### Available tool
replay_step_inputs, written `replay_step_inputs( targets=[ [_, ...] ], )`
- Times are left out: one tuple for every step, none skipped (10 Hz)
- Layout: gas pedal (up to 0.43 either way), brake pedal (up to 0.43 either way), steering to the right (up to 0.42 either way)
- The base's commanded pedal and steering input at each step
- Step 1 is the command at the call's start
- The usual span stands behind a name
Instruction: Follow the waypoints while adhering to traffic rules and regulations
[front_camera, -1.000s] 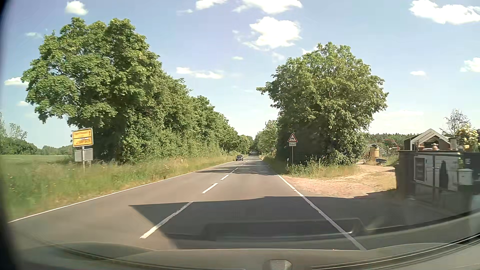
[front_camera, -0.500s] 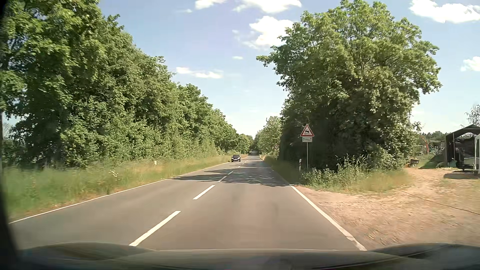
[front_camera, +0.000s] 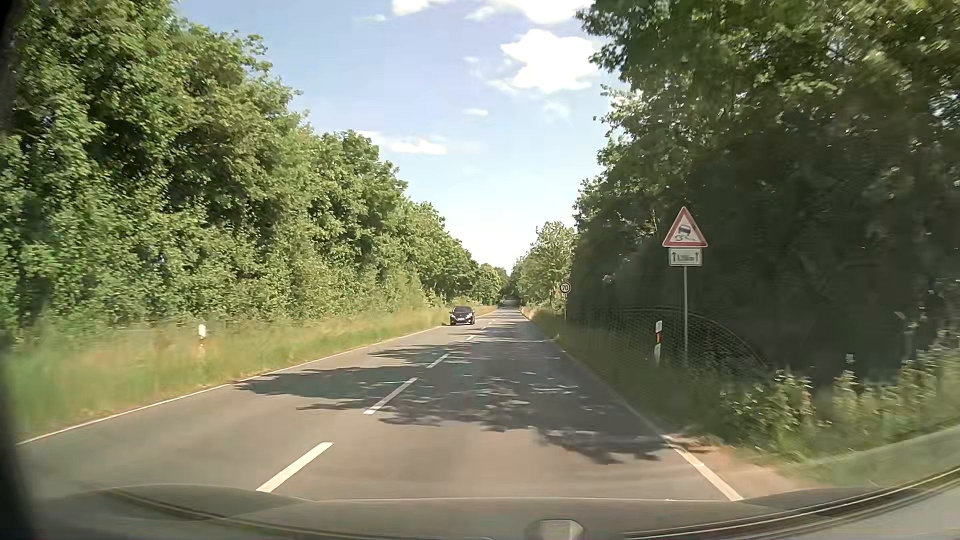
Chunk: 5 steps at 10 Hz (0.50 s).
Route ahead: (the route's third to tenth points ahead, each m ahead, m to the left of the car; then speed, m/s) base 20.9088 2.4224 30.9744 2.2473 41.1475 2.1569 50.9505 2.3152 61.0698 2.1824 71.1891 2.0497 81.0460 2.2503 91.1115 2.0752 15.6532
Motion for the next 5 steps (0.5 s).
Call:
replay_step_inputs(
  targets=[
    [0.150,0.030,-0.001],
    [0.150,0.030,-0.001],
    [0.150,0.030,-0.001],
    [0.150,0.030,-0.001],
    [0.150,0.030,-0.001]
  ],
)
